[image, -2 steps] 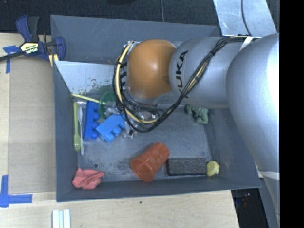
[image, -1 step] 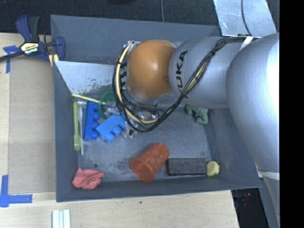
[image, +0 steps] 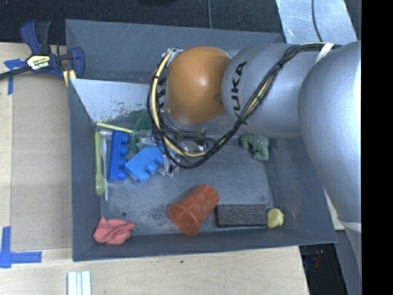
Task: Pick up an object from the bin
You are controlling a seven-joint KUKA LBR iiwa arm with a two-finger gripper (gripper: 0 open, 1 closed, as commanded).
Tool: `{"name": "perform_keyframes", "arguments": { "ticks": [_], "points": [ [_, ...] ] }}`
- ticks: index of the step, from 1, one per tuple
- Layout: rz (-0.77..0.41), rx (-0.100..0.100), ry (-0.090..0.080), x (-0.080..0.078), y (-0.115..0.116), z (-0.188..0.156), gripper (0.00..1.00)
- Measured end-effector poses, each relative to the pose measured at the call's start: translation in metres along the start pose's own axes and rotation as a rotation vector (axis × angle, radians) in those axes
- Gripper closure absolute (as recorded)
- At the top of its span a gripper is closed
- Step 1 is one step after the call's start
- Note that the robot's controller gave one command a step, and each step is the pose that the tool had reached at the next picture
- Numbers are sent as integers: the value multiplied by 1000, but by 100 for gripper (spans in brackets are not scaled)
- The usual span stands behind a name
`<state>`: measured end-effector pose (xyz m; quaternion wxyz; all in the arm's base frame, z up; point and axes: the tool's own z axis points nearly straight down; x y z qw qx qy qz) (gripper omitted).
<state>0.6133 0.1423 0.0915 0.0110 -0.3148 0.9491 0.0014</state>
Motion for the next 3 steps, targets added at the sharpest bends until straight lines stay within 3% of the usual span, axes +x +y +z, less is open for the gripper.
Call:
{"name": "perform_keyframes", "arguments": {
  "ticks": [3],
  "points": [
    [5, 1, -5, -2, -1, -57, 100]
  ]
}}
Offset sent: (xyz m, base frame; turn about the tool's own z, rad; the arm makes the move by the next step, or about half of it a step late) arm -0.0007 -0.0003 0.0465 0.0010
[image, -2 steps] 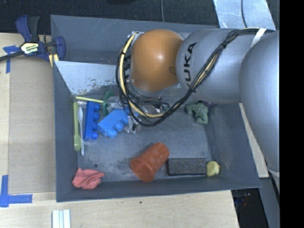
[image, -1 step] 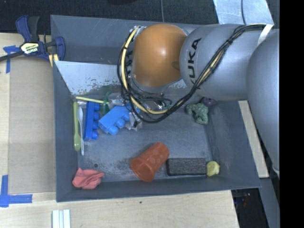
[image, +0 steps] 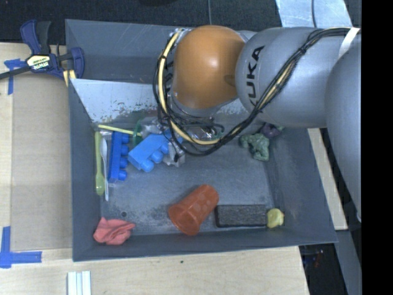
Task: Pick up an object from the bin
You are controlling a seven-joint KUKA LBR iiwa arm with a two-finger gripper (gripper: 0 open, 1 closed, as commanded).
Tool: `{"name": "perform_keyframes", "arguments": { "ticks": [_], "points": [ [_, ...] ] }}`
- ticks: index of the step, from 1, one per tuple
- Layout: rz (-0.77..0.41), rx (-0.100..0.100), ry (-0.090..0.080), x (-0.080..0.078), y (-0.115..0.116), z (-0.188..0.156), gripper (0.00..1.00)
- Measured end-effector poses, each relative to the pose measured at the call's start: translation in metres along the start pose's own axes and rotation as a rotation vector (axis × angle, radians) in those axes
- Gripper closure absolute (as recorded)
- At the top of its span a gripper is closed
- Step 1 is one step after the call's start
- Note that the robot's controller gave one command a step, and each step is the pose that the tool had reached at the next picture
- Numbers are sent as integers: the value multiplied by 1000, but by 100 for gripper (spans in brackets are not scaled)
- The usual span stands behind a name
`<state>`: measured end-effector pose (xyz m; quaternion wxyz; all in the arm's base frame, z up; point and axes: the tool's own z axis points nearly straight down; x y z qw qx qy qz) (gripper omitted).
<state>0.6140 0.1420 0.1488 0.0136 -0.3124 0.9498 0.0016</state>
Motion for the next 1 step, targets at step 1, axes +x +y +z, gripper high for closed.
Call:
{"name": "perform_keyframes", "arguments": {
  "ticks": [1],
  "points": [
    [2, 2, -5, -1, -1, -10, 100]
  ]
}}
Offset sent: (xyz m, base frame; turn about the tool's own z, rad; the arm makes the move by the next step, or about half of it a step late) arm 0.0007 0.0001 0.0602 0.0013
